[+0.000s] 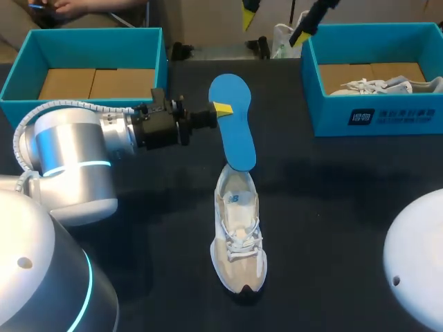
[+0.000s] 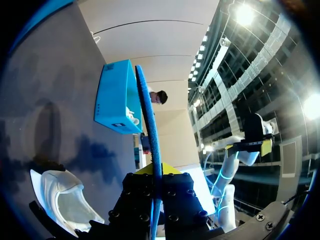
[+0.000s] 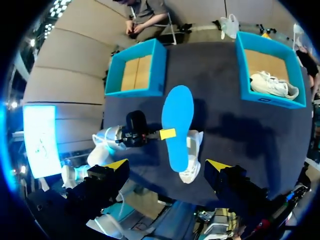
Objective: Take the shoe out of the shoebox, open the shoe tongue, remove and reinsert the insole, then place the shoe into the shoebox
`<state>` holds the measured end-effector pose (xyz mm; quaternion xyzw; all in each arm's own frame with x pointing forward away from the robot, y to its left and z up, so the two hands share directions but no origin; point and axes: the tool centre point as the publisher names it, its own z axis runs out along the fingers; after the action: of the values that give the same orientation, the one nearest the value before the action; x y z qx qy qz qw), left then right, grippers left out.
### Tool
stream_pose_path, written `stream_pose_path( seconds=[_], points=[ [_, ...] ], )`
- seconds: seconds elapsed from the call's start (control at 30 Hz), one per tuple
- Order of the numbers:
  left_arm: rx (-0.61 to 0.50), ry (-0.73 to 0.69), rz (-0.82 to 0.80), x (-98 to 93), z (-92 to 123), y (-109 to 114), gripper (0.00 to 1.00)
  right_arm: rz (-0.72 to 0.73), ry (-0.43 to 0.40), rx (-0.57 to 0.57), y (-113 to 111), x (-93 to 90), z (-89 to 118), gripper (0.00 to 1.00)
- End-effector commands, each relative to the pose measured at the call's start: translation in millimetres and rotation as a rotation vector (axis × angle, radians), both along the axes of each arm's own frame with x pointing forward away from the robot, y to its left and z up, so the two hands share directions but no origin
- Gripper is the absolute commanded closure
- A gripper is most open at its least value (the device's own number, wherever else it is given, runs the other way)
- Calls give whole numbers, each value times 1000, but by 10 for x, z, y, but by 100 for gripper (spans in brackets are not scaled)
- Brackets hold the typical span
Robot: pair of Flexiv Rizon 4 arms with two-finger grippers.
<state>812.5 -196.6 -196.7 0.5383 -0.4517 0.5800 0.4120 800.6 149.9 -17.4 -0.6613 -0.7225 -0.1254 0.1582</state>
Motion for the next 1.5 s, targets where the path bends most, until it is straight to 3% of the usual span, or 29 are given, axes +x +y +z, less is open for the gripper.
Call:
stream_pose_path(
  seconds=[0.03,0.27,0.67,0.73,0.93,1.03,1.3,1.5],
  points=[
    [1,-1,3,-8,-6,-13,100,2,-41,-302,122,-22,-26,0],
    [1,-1,3,-8,-6,-13,100,-11,-65,-378,317,-10,-99,0],
    [1,-1,3,-8,-6,-13,100,-28,-97,-384,549,-51,-293,0],
    [1,-1,3,-8,-6,-13,100,-25,-90,-348,534,-24,-276,0],
    [1,-1,3,-8,-6,-13,100,-64,-86,-175,338,19,43,0],
    [1,-1,3,-8,-6,-13,100,-82,-68,-25,186,45,125,0],
    [1,-1,3,-8,-6,-13,100,-110,-11,260,25,115,153,0],
    [1,-1,3,-8,-6,-13,100,-83,24,410,24,118,9,0]
  ],
)
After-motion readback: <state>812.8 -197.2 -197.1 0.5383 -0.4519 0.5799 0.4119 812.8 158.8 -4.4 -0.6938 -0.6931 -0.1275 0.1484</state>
